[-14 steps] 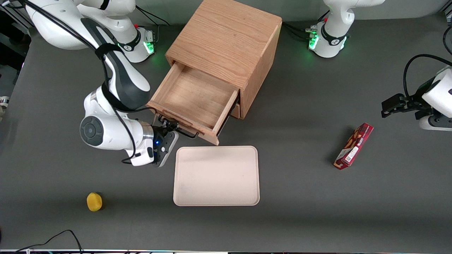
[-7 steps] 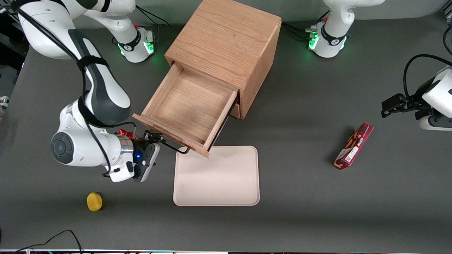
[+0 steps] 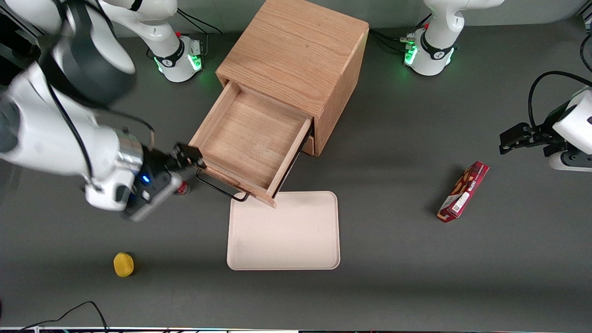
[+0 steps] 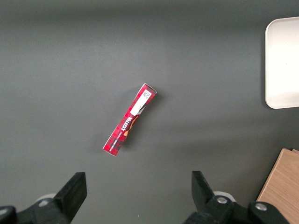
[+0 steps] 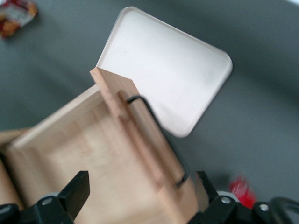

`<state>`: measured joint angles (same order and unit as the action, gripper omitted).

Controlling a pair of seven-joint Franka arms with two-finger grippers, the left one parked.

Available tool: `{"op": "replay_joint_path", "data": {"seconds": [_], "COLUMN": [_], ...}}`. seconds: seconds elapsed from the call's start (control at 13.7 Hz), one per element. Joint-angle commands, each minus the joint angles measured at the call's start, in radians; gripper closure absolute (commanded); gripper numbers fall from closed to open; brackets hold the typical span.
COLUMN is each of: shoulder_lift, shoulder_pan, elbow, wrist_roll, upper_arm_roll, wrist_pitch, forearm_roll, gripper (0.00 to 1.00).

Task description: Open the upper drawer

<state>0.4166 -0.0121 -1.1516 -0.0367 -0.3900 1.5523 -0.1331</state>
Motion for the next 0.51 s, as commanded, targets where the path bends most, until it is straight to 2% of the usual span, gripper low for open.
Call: {"op": "replay_joint_path", "data": {"seconds": [0.0, 0.07, 0.29, 0.44], "shoulder_lift": [-0.132, -0.178, -0.29, -0.404], "shoulder_pan": [0.007, 0.015, 0.023, 0.027], "elbow": [-0.068, -0.1, -0.202, -0.377], "wrist_roll": [0.283, 0.296, 0.278, 0.206], "upper_arm_roll": [0.022, 0.045, 0.169, 0.241], "wrist_pitch": [-0.075, -0.078, -0.158, -0.077], "forearm_roll": [0.103, 0.166, 0.168, 0.158], "gripper": [0.0, 0.0, 0.0, 0.0]}}
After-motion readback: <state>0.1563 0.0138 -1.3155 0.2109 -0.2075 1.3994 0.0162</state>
